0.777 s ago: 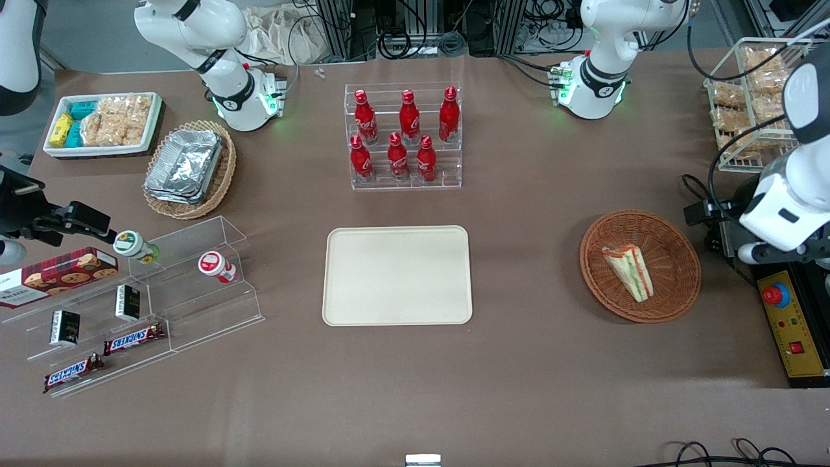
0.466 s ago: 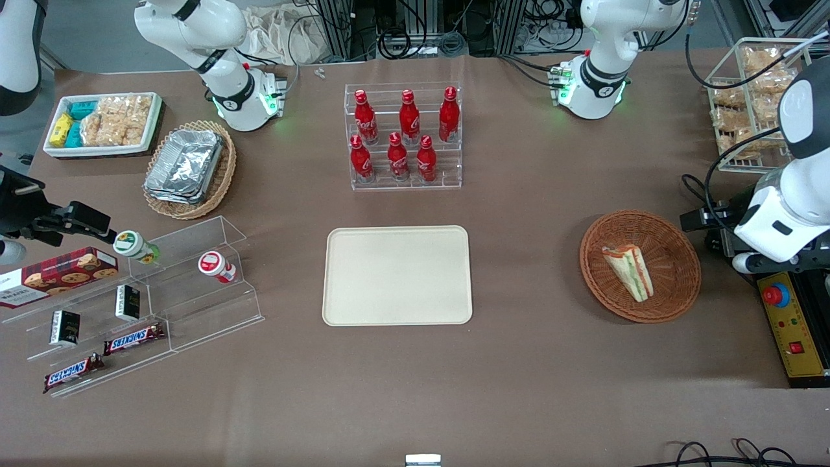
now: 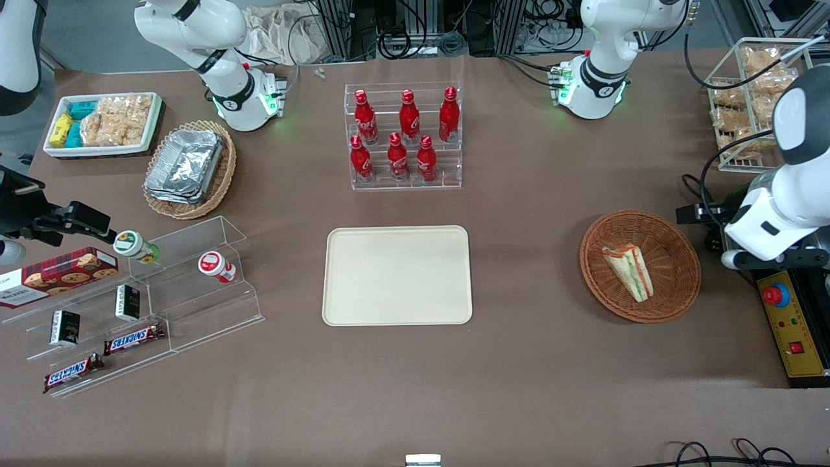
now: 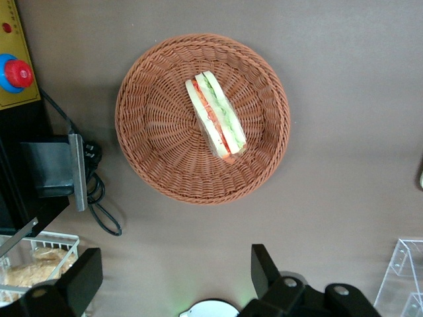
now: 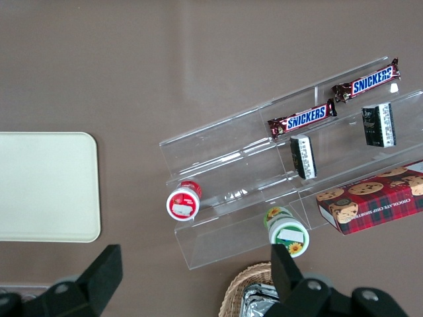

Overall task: Place sandwich from basket to tray
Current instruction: 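Move the left gripper over the sandwich in the wicker basket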

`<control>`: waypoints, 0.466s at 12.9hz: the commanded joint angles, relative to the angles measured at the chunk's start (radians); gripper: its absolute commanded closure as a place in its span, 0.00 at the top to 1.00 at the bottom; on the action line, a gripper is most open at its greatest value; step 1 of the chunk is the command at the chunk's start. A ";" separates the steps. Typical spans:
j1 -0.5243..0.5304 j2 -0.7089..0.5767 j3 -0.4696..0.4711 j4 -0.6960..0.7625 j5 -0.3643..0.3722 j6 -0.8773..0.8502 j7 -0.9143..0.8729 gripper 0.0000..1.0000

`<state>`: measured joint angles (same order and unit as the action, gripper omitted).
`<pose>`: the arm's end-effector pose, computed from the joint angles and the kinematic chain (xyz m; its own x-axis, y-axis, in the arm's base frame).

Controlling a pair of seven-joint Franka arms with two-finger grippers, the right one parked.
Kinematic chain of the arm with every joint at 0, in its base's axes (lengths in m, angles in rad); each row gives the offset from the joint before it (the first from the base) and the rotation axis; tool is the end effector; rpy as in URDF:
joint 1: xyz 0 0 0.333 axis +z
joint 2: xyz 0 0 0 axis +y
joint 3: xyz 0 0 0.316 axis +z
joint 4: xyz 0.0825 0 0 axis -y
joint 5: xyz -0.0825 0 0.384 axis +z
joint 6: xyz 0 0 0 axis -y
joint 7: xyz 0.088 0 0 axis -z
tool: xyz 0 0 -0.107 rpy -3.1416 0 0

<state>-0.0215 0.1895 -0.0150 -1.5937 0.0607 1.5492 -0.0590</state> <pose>0.5940 -0.0144 0.5032 0.9733 0.0243 -0.2281 0.0085 -0.9975 -0.0700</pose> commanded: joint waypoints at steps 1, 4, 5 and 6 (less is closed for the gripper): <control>0.000 -0.146 0.021 -0.274 -0.016 0.194 -0.008 1.00; 0.000 -0.144 0.032 -0.363 -0.018 0.293 -0.071 1.00; 0.000 -0.136 0.032 -0.399 -0.018 0.337 -0.105 1.00; 0.000 -0.136 0.032 -0.440 -0.018 0.404 -0.139 1.00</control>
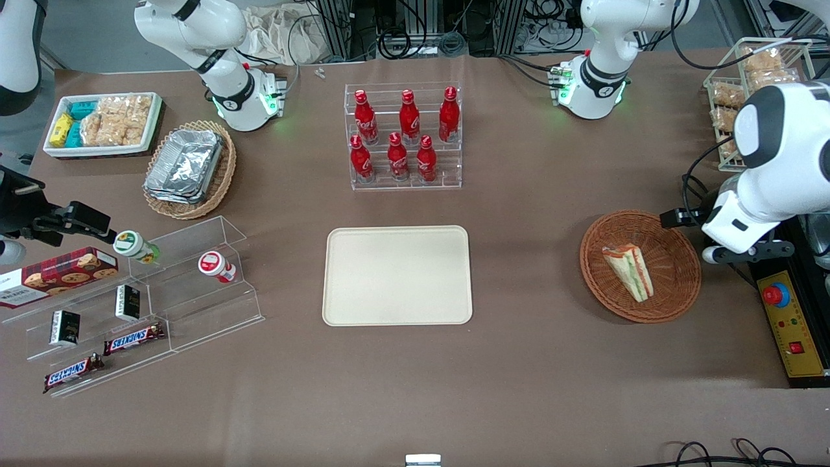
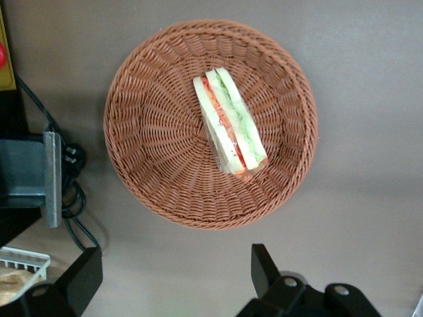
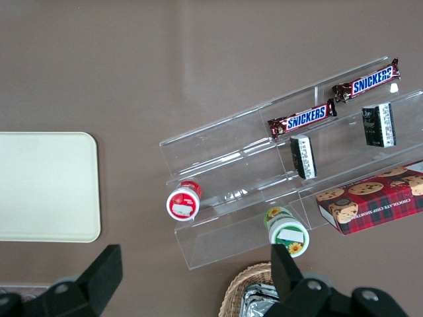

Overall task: Place sandwich from basket to tray
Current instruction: 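Move the left gripper over the sandwich in the wicker basket, then lower the left gripper and close it on the wrapped sandwich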

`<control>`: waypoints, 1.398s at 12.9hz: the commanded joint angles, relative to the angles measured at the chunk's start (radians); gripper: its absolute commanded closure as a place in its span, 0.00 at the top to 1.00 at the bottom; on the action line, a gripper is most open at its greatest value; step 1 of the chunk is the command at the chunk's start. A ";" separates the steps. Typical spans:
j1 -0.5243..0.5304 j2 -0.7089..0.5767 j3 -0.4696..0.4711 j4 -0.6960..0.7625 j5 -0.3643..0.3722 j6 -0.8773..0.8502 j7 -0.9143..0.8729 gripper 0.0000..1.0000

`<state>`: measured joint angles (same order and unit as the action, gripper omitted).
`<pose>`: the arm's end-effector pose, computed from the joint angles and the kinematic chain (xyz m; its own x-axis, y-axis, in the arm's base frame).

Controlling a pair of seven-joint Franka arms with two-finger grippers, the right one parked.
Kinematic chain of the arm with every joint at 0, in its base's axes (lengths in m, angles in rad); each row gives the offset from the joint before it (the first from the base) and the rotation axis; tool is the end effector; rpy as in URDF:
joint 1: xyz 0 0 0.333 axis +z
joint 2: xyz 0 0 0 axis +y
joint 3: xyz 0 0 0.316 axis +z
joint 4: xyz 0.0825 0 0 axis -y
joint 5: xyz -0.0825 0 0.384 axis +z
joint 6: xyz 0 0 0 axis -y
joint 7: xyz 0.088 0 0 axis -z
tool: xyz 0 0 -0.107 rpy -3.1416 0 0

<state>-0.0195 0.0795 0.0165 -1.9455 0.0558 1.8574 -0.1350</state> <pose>0.5576 0.0025 0.4270 0.9805 0.1160 -0.1588 0.1054 -0.9917 -0.0735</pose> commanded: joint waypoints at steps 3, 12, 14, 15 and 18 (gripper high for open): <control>-0.007 -0.003 -0.001 -0.183 -0.037 0.277 -0.230 1.00; -0.013 0.178 -0.006 -0.179 -0.048 0.468 -0.400 1.00; -0.013 0.200 -0.006 -0.181 -0.050 0.486 -0.403 1.00; -0.013 0.221 -0.006 -0.182 -0.050 0.509 -0.405 1.00; -0.013 0.246 -0.006 -0.182 -0.050 0.531 -0.405 1.00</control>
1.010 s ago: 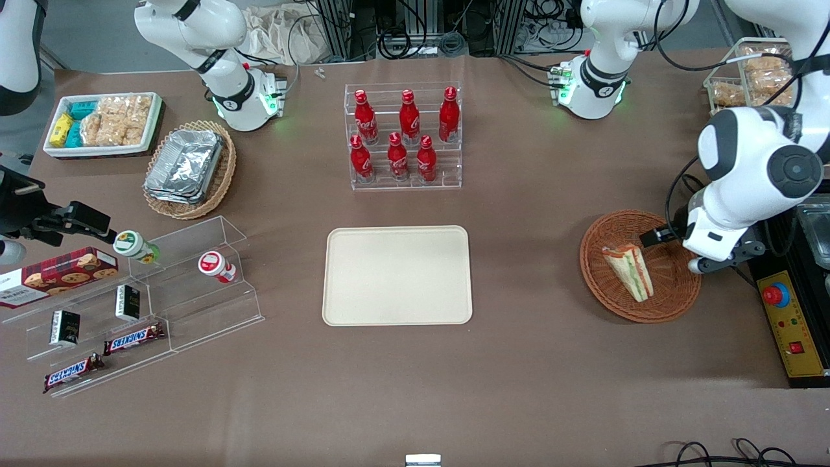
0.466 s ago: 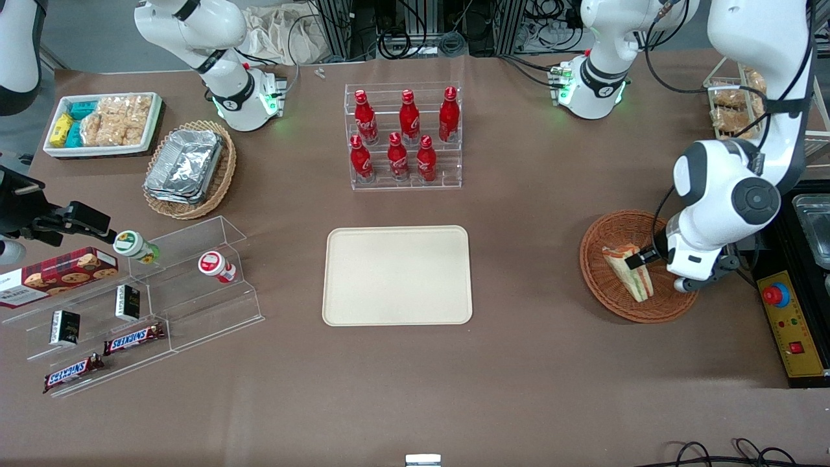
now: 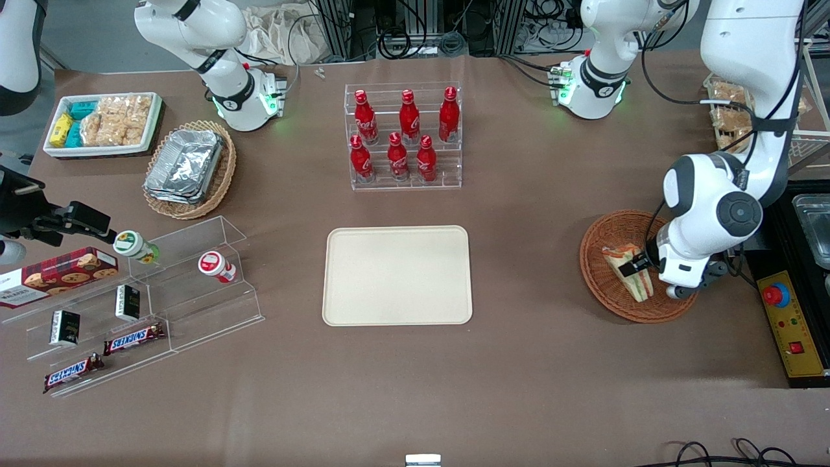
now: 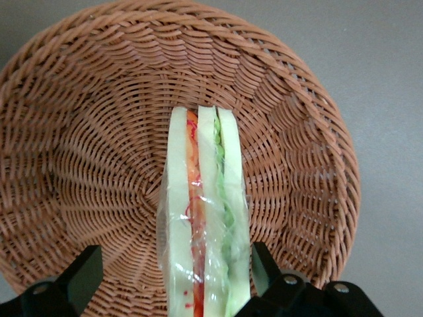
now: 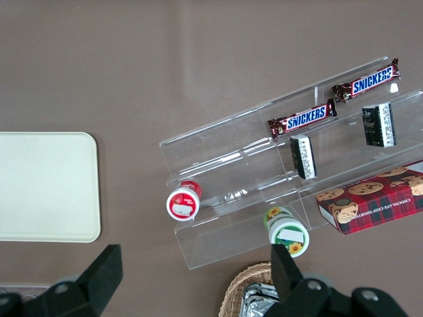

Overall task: Place sandwich from basket to tray
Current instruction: 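Lower the left gripper and close it on the wrapped sandwich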

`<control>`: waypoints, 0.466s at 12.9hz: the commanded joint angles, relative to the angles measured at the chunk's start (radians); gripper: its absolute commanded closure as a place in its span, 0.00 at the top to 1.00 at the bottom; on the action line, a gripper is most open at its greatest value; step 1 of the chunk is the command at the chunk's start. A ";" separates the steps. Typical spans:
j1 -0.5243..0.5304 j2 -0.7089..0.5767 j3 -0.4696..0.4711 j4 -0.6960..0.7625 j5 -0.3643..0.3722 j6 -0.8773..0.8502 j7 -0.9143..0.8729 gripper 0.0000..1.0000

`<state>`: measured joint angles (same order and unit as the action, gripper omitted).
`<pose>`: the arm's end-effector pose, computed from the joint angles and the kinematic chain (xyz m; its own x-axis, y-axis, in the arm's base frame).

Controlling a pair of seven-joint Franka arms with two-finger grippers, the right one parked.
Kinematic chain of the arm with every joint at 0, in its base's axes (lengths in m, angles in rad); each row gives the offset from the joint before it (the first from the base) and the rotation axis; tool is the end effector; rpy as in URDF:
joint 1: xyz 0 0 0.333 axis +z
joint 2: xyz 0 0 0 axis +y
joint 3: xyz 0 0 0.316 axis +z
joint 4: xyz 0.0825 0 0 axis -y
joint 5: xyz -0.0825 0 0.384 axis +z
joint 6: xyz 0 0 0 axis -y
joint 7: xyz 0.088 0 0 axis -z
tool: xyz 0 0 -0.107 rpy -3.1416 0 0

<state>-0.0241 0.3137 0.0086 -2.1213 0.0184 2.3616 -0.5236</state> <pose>0.5679 -0.0086 0.2565 0.8783 0.4748 -0.0563 0.4725 -0.8799 -0.0494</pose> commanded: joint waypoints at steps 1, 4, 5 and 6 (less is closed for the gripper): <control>-0.008 0.019 0.002 -0.006 -0.021 0.044 -0.021 1.00; -0.022 0.047 0.001 -0.005 -0.031 0.071 -0.047 0.94; -0.022 0.047 0.001 -0.006 -0.031 0.071 -0.047 0.87; -0.022 0.047 0.001 -0.006 -0.031 0.071 -0.047 0.75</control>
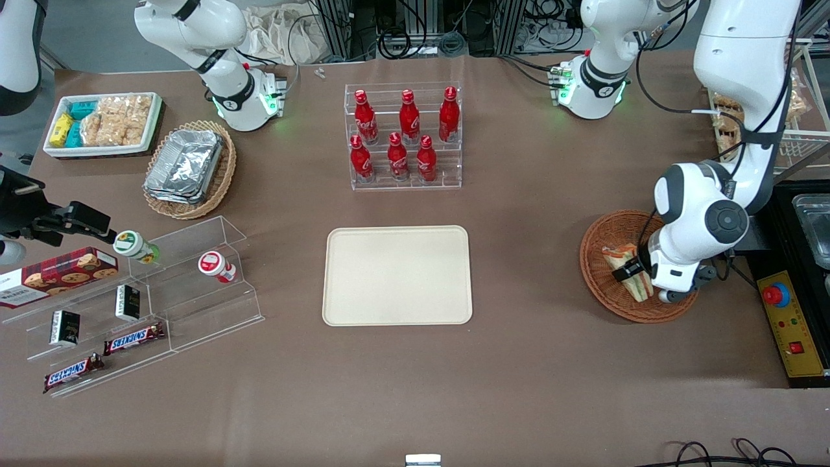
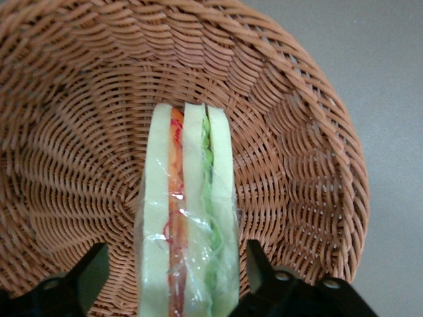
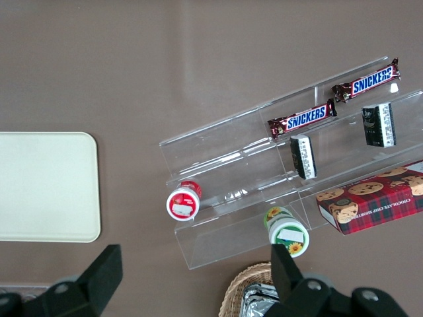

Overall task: Place sandwich from basket to tray
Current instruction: 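Lower the left gripper and close it on the wrapped sandwich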

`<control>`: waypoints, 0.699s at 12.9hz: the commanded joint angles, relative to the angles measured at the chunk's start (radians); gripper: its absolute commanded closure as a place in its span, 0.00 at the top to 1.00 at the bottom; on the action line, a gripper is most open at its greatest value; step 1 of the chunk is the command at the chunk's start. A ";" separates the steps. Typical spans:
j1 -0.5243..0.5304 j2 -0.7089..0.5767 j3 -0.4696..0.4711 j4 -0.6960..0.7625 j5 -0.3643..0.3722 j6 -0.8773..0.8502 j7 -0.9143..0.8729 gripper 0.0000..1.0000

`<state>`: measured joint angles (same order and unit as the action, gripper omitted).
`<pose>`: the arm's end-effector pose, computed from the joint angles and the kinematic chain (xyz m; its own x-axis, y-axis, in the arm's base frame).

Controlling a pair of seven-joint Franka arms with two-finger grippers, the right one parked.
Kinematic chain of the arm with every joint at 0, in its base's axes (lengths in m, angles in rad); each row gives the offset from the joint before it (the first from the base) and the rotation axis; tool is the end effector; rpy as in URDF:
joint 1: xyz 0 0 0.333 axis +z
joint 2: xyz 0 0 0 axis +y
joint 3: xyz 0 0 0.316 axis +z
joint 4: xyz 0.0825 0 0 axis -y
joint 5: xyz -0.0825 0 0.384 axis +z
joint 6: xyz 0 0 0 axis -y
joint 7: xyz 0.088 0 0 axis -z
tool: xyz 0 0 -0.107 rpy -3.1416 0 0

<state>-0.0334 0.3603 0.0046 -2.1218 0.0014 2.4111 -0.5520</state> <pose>0.5690 -0.0164 0.2337 0.8648 0.4987 -0.0591 0.4971 -0.8668 -0.0393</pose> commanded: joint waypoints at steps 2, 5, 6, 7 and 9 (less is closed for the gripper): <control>-0.013 -0.009 0.005 -0.001 -0.014 0.005 -0.028 0.47; -0.014 -0.040 0.005 0.037 -0.014 -0.074 -0.071 0.17; -0.014 -0.056 0.005 0.077 -0.014 -0.149 -0.074 0.16; -0.014 -0.076 0.005 0.135 -0.014 -0.253 -0.074 0.16; -0.014 -0.090 -0.009 0.286 -0.014 -0.491 -0.072 0.16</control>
<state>-0.0367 0.2996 0.0018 -1.9590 -0.0005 2.1055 -0.6076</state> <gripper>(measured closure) 0.771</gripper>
